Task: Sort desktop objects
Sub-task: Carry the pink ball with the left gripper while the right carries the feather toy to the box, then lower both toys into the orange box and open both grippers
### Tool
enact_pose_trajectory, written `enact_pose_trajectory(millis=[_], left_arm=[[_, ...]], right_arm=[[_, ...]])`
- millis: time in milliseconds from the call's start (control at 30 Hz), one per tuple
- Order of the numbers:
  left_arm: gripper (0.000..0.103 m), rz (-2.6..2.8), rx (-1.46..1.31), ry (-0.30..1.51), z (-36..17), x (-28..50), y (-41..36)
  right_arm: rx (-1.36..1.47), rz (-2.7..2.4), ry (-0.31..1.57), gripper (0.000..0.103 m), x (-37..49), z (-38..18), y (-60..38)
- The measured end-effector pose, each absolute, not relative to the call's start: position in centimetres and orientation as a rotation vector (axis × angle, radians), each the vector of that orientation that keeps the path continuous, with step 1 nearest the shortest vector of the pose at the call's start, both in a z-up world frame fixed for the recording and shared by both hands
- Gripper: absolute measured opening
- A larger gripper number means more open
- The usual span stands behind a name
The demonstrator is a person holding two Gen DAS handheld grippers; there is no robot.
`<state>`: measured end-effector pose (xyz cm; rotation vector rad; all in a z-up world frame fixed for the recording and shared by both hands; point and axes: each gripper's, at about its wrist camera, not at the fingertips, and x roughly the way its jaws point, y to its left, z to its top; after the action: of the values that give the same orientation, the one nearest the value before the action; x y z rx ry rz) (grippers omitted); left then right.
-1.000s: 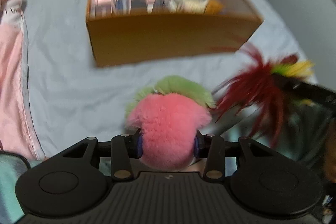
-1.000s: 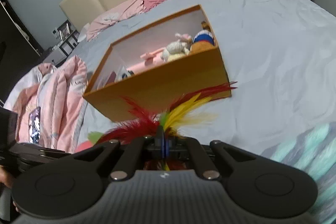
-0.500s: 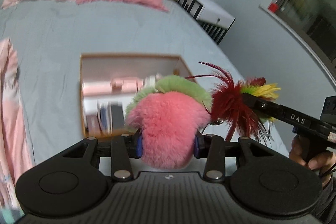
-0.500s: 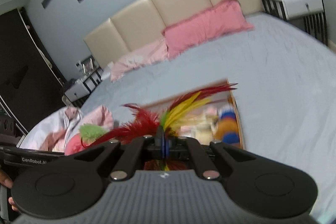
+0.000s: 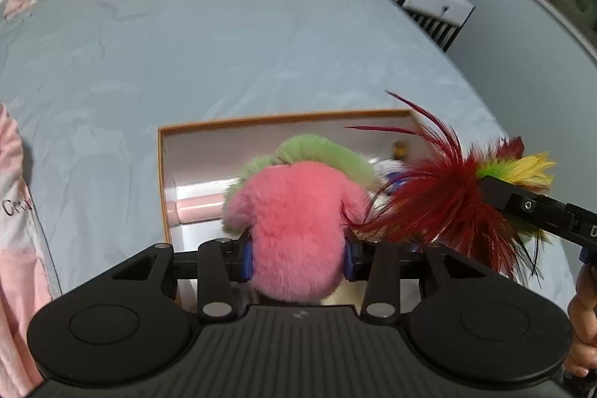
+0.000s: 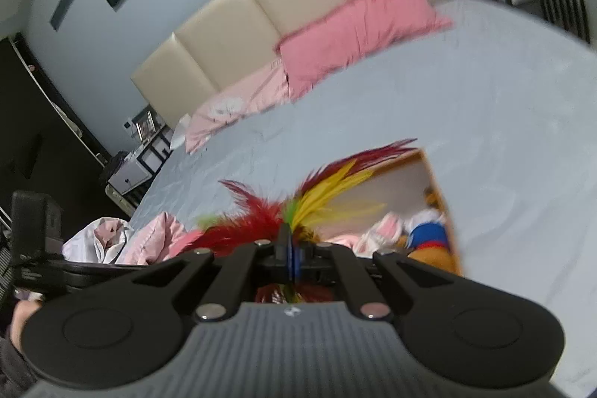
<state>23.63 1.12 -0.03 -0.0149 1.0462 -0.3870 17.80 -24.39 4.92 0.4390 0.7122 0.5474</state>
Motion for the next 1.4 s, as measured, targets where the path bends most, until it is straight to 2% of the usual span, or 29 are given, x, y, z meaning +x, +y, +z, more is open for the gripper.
enact_pose_trajectory(millis=[300, 400, 900, 1033, 1233, 1400], left_arm=[[0.048, -0.333, 0.03, 1.135, -5.1, 26.8, 2.1], [0.043, -0.324, 0.048, 1.136, -5.8, 27.0, 2.3], [0.043, -0.314, -0.039, 1.038, -3.6, 24.3, 4.5], [0.043, -0.311, -0.055, 1.021, -2.8, 23.5, 4.6], [0.043, -0.304, -0.057, 0.942, -0.9, 21.1, 4.5], [0.055, -0.303, -0.058, 0.853, 1.2, 18.4, 3.6]], right_arm=[[0.459, 0.591, 0.864, 0.001, 23.2, -0.4, -20.1], [0.458, 0.594, 0.892, 0.001, 23.9, -1.4, -19.3], [0.37, 0.574, 0.988, 0.003, 24.4, -4.2, -17.6], [0.312, 0.553, 0.967, 0.008, 24.0, -3.8, -17.0], [0.287, 0.553, 0.915, 0.009, 22.5, -1.5, -17.4], [0.236, 0.541, 0.812, 0.019, 19.6, 2.0, -17.9]])
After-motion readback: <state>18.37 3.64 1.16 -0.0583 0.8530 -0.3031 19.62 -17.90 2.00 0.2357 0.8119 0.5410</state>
